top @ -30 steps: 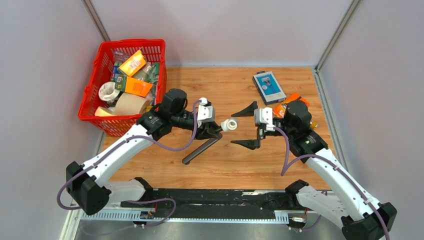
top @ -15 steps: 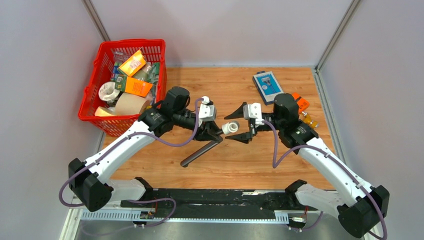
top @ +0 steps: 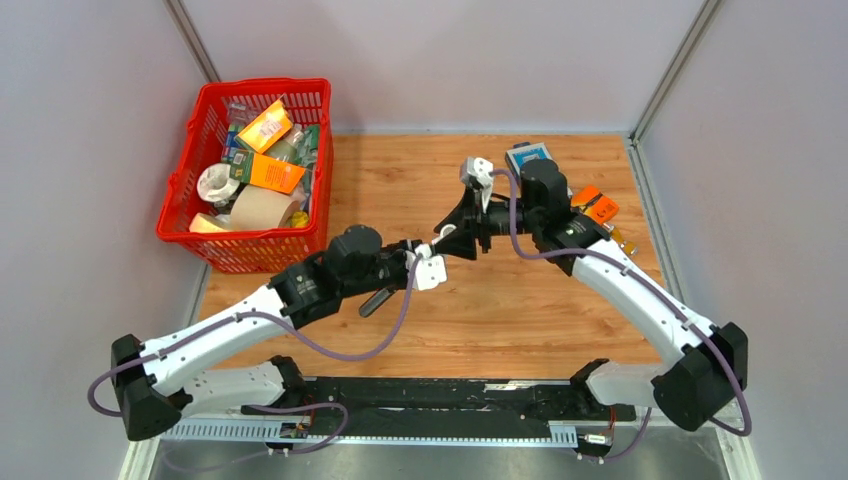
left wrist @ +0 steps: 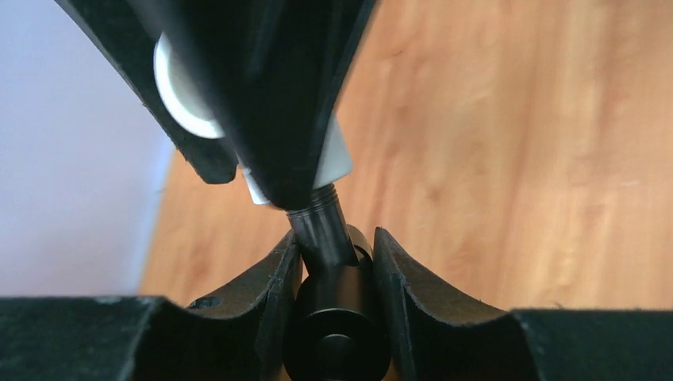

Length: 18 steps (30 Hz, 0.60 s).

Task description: Install the water faucets

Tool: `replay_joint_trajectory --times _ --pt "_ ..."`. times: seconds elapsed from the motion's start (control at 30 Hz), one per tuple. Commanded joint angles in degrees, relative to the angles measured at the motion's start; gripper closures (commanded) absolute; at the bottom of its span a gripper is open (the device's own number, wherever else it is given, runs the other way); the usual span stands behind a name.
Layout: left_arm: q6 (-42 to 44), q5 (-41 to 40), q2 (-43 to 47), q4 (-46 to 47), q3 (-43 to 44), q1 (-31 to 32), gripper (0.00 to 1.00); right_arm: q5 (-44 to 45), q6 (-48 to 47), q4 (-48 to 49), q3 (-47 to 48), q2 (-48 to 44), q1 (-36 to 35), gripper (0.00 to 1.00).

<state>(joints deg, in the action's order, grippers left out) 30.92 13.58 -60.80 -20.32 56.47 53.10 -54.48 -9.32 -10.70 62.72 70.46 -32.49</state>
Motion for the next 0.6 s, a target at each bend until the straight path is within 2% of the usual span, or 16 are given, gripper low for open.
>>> replay_joint_trajectory --times 0.0,0.1,0.13,0.23,0.27,0.33,0.43,0.53,0.57 --pt "14.3 -24.0 3.8 28.4 -7.4 10.8 1.0 13.8 24.3 0.5 6.0 6.5 -0.1 1.0" --pt "27.3 -36.4 2.8 40.7 -14.3 17.7 1.0 16.9 36.0 -0.7 8.2 10.9 0.1 1.0" --pt "29.8 -40.4 1.4 47.7 -15.4 19.0 1.0 17.8 38.4 -1.3 8.6 12.2 0.1 1.0" --pt "42.6 -45.7 -2.6 60.6 -20.4 23.3 1.0 20.7 41.9 -2.2 9.2 14.4 0.1 1.0" --pt "44.4 -46.7 -4.4 65.7 -21.0 23.6 1.0 21.0 42.2 -2.1 9.2 15.0 0.1 1.0" --pt "47.5 -46.8 -6.2 67.6 -22.0 24.8 1.0 20.7 41.5 -2.1 10.0 15.3 0.3 0.94" --pt "45.6 -46.2 -6.2 67.3 -22.5 25.2 1.0 19.4 38.7 -2.0 11.3 15.0 0.8 0.84" --pt "41.6 -46.8 -4.6 63.7 -22.0 25.1 1.0 19.1 31.5 -1.8 12.3 12.3 1.1 0.66" --pt "39.6 -46.1 -3.3 61.1 -22.1 24.9 1.0 18.9 29.2 -1.3 12.3 11.0 1.1 0.56"
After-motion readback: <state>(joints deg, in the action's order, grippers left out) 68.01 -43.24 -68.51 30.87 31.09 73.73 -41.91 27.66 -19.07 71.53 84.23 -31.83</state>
